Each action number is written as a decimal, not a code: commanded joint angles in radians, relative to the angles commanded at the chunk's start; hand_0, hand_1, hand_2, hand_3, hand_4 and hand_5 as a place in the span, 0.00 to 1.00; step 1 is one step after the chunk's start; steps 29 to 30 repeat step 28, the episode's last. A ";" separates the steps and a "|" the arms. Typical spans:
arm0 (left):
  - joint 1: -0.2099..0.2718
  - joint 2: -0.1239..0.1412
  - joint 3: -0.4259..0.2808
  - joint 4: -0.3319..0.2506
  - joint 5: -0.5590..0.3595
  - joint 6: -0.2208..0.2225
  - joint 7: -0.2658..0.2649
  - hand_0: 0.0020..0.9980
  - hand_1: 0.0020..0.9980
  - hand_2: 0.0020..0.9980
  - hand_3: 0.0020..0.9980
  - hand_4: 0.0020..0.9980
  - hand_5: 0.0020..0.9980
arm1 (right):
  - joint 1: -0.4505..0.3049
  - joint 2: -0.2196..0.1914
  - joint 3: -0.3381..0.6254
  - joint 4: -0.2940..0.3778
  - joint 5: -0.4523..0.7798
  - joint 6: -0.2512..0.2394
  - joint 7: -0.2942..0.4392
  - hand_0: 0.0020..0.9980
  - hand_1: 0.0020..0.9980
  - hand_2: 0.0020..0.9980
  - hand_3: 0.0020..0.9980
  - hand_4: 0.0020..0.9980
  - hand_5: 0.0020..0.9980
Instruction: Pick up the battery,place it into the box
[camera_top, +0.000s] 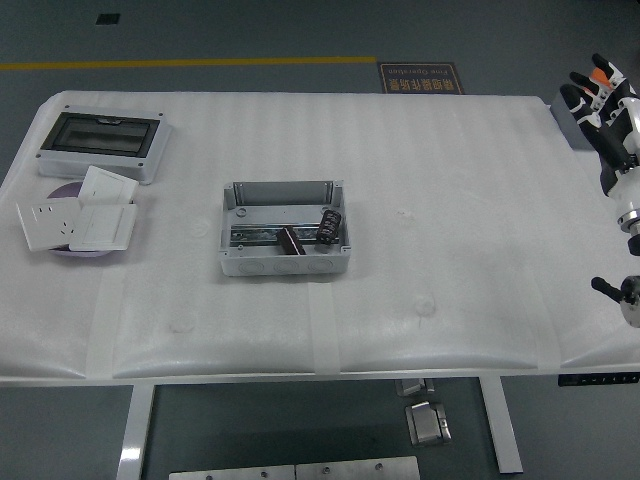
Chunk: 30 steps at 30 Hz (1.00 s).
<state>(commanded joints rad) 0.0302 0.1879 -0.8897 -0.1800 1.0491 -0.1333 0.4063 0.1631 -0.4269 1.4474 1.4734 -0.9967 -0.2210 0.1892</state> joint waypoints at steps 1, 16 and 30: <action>-0.001 0.000 -0.002 0.000 0.001 0.000 0.001 0.63 0.63 0.47 0.52 0.50 0.11 | -0.002 -0.001 0.006 0.003 0.008 0.000 0.001 0.94 0.83 0.82 0.91 1.00 0.56; -0.013 0.013 -0.005 0.000 -0.013 0.006 0.001 0.63 0.63 0.48 0.53 0.50 0.12 | -0.009 0.012 0.048 0.008 0.029 -0.013 0.005 0.94 0.80 0.82 0.89 1.00 0.58; 0.023 0.036 0.043 0.000 -0.096 0.014 -0.004 0.63 0.64 0.48 0.53 0.50 0.14 | -0.028 0.048 0.039 -0.018 0.012 -0.015 0.000 0.93 0.79 0.82 0.88 1.00 0.59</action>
